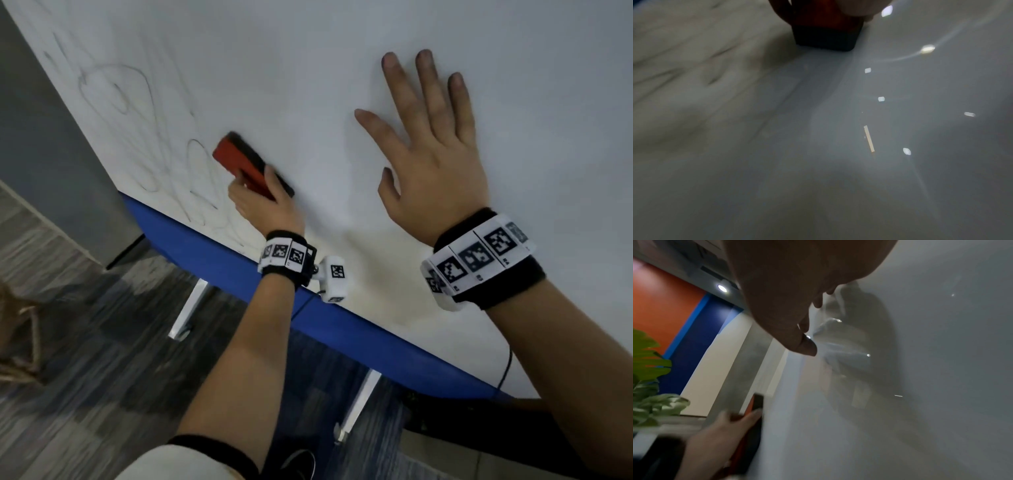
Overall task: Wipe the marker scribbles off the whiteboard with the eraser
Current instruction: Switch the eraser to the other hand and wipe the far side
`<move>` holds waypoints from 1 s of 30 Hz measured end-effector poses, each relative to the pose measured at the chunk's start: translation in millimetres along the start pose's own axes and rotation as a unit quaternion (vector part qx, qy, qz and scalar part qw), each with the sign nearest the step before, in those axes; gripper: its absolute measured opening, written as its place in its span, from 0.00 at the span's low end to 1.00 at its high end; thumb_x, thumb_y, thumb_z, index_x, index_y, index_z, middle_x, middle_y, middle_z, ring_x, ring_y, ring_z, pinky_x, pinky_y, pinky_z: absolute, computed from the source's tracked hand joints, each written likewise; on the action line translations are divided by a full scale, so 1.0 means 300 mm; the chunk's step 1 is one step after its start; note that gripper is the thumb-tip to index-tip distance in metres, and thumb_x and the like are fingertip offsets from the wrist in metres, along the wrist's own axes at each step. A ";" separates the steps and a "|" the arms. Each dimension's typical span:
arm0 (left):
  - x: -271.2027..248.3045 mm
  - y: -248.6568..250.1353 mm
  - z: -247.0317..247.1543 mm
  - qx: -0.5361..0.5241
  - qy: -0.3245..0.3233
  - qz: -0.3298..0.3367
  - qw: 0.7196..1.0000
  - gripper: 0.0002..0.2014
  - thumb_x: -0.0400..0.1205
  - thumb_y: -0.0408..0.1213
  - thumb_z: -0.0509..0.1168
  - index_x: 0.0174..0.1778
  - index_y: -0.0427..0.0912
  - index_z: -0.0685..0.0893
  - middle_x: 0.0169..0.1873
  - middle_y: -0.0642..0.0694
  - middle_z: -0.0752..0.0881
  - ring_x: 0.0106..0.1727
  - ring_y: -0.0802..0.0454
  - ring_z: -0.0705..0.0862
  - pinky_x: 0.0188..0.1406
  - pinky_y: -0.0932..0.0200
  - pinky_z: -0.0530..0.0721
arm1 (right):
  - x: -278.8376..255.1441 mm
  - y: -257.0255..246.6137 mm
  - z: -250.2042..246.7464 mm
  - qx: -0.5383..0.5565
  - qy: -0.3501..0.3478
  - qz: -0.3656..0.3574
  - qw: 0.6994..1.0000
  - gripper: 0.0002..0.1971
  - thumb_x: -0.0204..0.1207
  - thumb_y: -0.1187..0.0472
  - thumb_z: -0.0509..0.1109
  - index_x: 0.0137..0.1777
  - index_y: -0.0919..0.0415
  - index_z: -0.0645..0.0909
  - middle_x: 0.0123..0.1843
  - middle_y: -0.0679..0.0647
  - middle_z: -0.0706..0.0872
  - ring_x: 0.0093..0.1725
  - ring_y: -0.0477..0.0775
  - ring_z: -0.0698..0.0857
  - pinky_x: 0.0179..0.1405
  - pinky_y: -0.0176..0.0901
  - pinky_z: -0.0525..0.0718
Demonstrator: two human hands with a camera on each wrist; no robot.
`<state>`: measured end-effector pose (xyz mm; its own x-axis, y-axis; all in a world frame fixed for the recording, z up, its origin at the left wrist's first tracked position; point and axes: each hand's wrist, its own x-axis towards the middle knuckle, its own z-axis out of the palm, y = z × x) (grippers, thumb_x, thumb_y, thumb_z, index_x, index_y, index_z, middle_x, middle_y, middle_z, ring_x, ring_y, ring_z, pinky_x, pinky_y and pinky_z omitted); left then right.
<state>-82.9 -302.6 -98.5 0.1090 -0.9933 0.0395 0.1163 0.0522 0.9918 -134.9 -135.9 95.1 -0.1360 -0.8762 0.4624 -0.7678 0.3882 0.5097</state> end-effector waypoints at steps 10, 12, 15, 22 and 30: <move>-0.313 -0.004 -0.020 -0.047 -0.066 -0.129 0.988 0.23 0.87 0.44 0.64 0.71 0.33 0.69 0.62 0.37 0.81 0.61 0.39 0.84 0.57 0.50 0.87 | -0.056 -0.032 0.047 -0.015 -0.017 -0.022 1.000 0.31 0.76 0.68 0.64 0.80 0.51 0.74 0.91 0.62 0.53 0.89 0.73 0.52 0.88 0.66 0.41; -0.308 0.105 -0.007 -0.040 -0.124 0.000 0.992 0.24 0.86 0.48 0.65 0.69 0.35 0.70 0.61 0.40 0.80 0.62 0.44 0.81 0.60 0.52 0.84 | -0.055 -0.055 0.045 0.005 -0.003 -0.002 1.000 0.24 0.82 0.65 0.55 0.76 0.52 0.79 0.90 0.65 0.57 0.88 0.75 0.55 0.88 0.69 0.44; -0.289 0.103 0.007 0.003 -0.129 0.061 0.990 0.26 0.86 0.47 0.66 0.70 0.31 0.71 0.61 0.39 0.80 0.62 0.46 0.77 0.59 0.61 0.78 | -0.063 -0.071 0.053 0.028 -0.007 0.002 1.000 0.23 0.84 0.62 0.54 0.74 0.52 0.80 0.90 0.66 0.57 0.88 0.76 0.55 0.88 0.70 0.46; -0.319 -0.284 -0.051 0.023 -0.040 -0.214 0.976 0.23 0.89 0.46 0.61 0.72 0.32 0.66 0.60 0.33 0.81 0.52 0.37 0.85 0.44 0.49 0.87 | -0.151 -0.073 0.119 0.000 -0.056 -0.033 0.998 0.29 0.74 0.70 0.65 0.76 0.51 0.78 0.92 0.61 0.52 0.90 0.73 0.51 0.89 0.68 0.43; -0.350 -0.192 -0.074 0.033 -0.099 -0.111 0.988 0.23 0.88 0.46 0.62 0.70 0.33 0.68 0.59 0.39 0.81 0.56 0.40 0.84 0.54 0.46 0.87 | -0.179 -0.176 0.150 0.002 -0.086 -0.018 0.996 0.32 0.75 0.71 0.63 0.81 0.55 0.73 0.92 0.63 0.48 0.89 0.75 0.48 0.87 0.72 0.42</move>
<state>-79.0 -199.0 -162.3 -0.1086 -0.9804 -0.1641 0.0492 -0.1701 0.9842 -115.1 -122.1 10.6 -0.2129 -0.9257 0.3126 -0.7771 0.3544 0.5201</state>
